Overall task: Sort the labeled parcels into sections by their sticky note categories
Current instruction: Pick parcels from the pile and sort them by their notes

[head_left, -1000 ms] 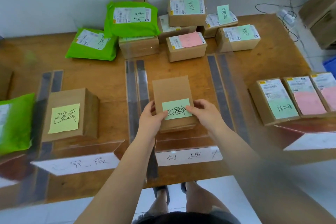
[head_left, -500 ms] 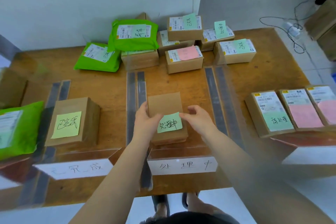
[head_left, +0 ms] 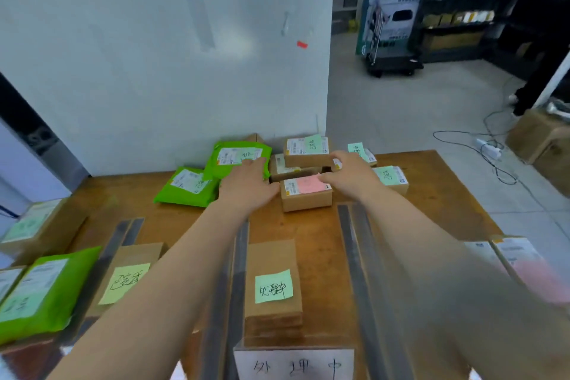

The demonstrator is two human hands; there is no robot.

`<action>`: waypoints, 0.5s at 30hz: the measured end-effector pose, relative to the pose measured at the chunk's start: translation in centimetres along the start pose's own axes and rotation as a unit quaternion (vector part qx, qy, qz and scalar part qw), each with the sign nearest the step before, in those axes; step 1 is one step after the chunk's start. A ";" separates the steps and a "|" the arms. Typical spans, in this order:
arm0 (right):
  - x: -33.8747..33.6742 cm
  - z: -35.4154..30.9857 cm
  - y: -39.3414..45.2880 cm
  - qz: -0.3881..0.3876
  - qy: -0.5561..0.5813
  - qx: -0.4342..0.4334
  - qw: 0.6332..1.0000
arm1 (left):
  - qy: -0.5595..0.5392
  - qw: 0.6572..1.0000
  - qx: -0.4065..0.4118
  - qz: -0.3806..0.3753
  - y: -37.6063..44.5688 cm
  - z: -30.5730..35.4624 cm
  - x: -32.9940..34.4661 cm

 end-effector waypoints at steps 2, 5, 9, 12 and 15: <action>-1.0 -0.1 0.6 0.004 -0.013 -0.008 1.000 | 0.014 1.000 0.004 0.015 0.6 0.8 -0.6; -1.6 0.2 1.3 0.004 -0.025 -0.012 1.000 | 0.004 0.999 0.009 0.038 1.4 1.5 -0.7; -1.3 1.1 2.1 -0.021 -0.025 0.000 0.999 | 0.003 1.000 0.014 0.013 2.3 1.9 0.1; -0.4 2.0 3.5 -0.037 -0.023 0.010 0.999 | -0.006 1.000 0.010 0.002 3.9 1.7 1.2; 0.7 2.8 5.6 -0.050 -0.028 0.033 0.998 | -0.017 1.000 0.007 -0.016 6.1 1.4 2.8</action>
Point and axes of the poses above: each hand's wrist, its own y-axis towards the middle knuckle, its own x-axis out of the palm, z = x × y, the point moved 2 cm from there along y, towards the middle knuckle, and after that the axes turned 11 degrees about y, right-handed, at the moved point
